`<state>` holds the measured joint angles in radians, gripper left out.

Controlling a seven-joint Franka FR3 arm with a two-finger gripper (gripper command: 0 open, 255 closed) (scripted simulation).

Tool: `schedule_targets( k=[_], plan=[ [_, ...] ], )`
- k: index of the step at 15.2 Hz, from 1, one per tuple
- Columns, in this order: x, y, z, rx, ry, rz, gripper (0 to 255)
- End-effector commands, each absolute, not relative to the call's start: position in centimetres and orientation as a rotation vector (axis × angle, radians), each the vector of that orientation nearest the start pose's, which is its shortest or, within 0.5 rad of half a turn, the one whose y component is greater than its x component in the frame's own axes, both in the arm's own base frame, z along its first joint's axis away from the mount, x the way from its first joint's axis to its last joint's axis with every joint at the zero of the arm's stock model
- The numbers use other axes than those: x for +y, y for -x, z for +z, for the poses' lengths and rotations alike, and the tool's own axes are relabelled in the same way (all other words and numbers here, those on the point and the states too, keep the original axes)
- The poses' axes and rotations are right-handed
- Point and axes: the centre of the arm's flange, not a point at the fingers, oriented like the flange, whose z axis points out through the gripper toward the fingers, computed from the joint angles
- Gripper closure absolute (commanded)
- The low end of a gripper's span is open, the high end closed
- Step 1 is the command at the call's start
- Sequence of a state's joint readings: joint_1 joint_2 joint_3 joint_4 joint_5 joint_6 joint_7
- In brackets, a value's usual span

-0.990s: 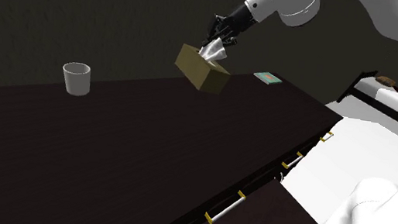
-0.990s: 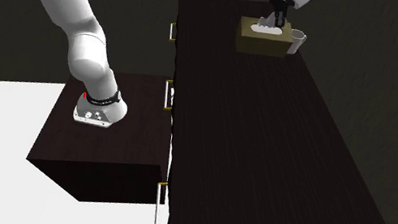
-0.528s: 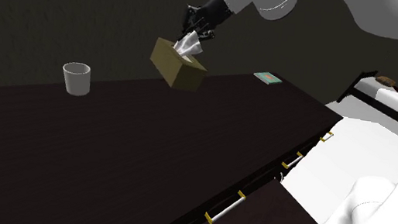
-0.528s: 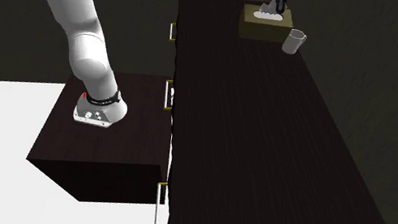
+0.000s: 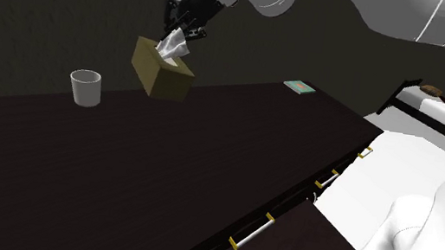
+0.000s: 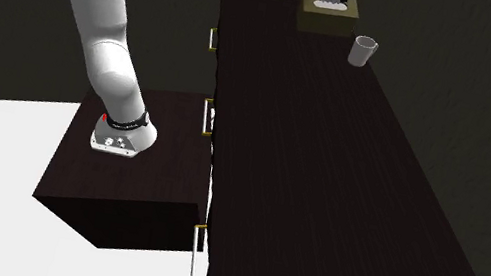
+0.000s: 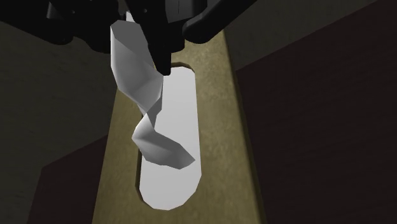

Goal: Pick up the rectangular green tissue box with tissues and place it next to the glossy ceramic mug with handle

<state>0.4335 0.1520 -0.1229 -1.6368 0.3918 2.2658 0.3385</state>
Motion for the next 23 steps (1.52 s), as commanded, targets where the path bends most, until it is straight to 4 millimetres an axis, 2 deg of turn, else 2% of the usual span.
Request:
schedule_targets(
  k=[1, 9, 23],
  plan=[
    [23.9, -62.3, 58.1, 0.266, 2.620, -0.462, 255],
    [34.4, -64.7, 58.1, 0.266, 2.620, -0.462, 255],
    [34.4, -64.7, 50.7, 0.266, 2.620, -0.462, 255]
  ],
)
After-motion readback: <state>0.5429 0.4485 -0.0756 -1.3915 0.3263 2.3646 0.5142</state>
